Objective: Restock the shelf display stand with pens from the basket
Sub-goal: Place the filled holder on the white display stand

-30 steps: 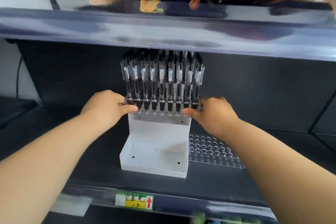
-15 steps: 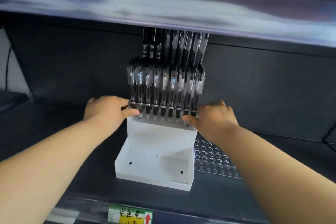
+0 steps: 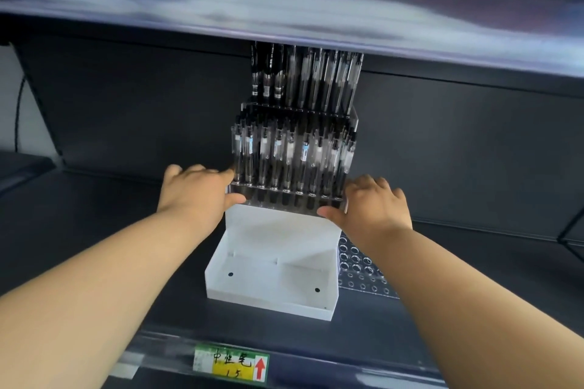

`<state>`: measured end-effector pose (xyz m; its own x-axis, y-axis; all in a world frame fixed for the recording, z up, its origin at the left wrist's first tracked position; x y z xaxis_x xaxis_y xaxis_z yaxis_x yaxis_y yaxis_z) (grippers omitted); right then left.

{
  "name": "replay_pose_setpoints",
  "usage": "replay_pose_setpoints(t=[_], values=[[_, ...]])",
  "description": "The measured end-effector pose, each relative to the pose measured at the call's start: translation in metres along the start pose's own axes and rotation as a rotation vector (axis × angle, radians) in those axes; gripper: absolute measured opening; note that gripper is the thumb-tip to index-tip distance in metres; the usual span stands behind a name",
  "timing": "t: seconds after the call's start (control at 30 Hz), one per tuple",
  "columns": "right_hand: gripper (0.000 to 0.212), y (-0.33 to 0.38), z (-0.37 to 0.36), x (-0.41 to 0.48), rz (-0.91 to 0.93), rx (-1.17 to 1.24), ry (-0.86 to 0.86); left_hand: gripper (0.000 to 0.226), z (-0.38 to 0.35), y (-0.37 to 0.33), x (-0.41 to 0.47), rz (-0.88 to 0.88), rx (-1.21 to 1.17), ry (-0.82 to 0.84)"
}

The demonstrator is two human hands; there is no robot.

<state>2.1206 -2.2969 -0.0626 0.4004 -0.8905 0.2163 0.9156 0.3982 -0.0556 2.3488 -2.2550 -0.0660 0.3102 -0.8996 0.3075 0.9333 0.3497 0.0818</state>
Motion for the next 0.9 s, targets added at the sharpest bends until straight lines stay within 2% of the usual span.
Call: replay_pose_setpoints(t=[0.07, 0.17, 0.23, 0.3, 0.37, 0.47, 0.53, 0.6, 0.7, 0.83, 0.9], values=[[0.074, -0.002, -0.006, -0.001, -0.004, 0.005, 0.026, 0.062, -0.004, -0.001, 0.000, 0.007, -0.018, 0.007], [0.084, -0.013, -0.019, -0.015, -0.046, 0.016, 0.088, 0.081, -0.017, 0.002, -0.017, 0.093, -0.086, 0.107], [0.078, -0.028, -0.026, -0.032, -0.069, 0.019, 0.091, 0.077, -0.019, 0.010, -0.039, 0.174, -0.120, 0.168], [0.067, -0.046, -0.030, -0.049, -0.074, 0.003, 0.080, 0.063, -0.016, 0.012, -0.066, 0.192, -0.163, 0.159], [0.060, -0.069, -0.033, -0.068, -0.101, -0.016, 0.101, 0.050, -0.009, -0.005, -0.094, 0.074, -0.213, 0.060], [0.057, -0.098, -0.042, -0.094, -0.145, -0.005, 0.188, 0.036, 0.008, -0.055, -0.126, -0.252, -0.336, -0.158], [0.056, -0.108, -0.047, -0.108, -0.128, 0.008, 0.243, 0.029, 0.014, -0.094, -0.137, -0.443, -0.397, -0.212], [0.057, -0.111, -0.053, -0.115, -0.089, 0.043, 0.283, 0.030, 0.017, -0.132, -0.140, -0.523, -0.422, -0.152], [0.058, -0.111, -0.063, -0.117, -0.031, 0.083, 0.321, 0.033, 0.005, -0.177, -0.131, -0.488, -0.433, 0.012], [0.060, -0.115, -0.080, -0.112, -0.022, 0.125, 0.341, 0.046, -0.020, -0.214, -0.112, -0.449, -0.198, 0.093], [0.061, -0.116, -0.087, -0.112, -0.020, 0.143, 0.334, 0.058, -0.036, -0.216, -0.106, -0.375, -0.081, 0.170]])
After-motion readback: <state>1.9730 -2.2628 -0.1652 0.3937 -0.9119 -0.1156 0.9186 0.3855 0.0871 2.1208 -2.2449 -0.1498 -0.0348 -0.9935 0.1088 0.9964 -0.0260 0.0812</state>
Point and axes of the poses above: each hand's wrist, its own x-axis towards the middle knuckle, its own z-axis out of the back of the hand, y = z × x, the point moved 6 cm from there along x, towards the middle knuckle, and after that the axes turned 7 degrees about z, right-handed, at the moved point
